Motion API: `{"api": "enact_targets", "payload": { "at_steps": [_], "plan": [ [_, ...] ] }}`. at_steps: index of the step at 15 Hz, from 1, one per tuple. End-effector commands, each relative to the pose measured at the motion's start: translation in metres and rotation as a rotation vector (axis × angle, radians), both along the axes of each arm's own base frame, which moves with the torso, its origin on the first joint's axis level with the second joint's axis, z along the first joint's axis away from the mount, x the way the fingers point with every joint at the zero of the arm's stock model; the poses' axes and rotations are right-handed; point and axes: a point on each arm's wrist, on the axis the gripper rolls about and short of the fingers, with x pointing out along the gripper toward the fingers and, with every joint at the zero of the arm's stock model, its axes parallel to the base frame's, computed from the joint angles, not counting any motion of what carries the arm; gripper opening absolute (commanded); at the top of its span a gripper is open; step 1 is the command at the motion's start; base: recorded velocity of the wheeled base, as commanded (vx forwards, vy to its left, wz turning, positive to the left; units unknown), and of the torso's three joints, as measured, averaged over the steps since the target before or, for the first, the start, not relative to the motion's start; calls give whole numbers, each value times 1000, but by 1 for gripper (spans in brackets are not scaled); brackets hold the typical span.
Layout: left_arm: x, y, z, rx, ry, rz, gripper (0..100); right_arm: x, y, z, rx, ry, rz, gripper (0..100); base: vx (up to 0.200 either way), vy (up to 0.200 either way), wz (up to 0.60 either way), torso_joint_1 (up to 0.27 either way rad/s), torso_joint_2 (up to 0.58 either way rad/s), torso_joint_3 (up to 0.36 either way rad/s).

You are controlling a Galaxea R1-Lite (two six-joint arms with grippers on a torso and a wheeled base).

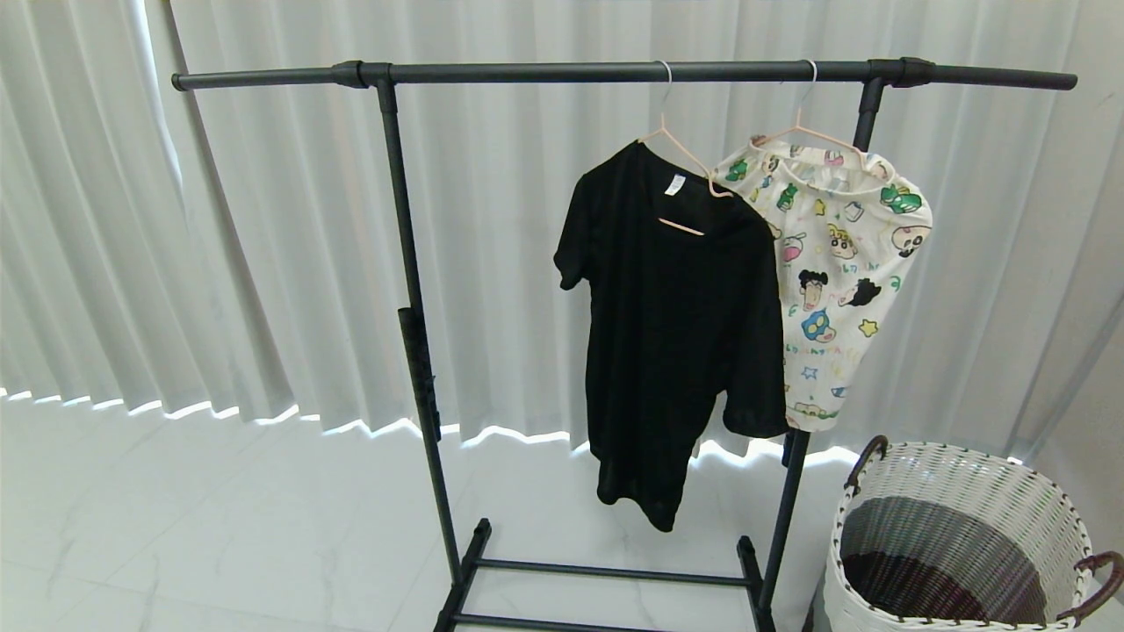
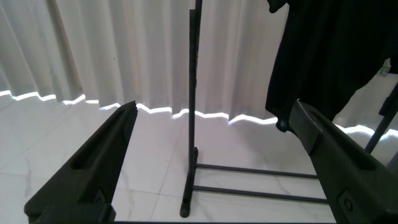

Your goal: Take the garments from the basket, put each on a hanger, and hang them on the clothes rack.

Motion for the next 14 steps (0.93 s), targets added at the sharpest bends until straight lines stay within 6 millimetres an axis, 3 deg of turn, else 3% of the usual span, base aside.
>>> {"api": "enact_targets", "payload": {
  "at_steps": [1,14],
  "plan": [
    [0,0,0,0,-2,0,100,0,0,0,1,-1,0,100,0,0,0,0,0,0],
    [0,0,0,0,0,0,100,0,0,0,-1,-1,-1,100,0,0,0,0,0,0]
  ]
}}
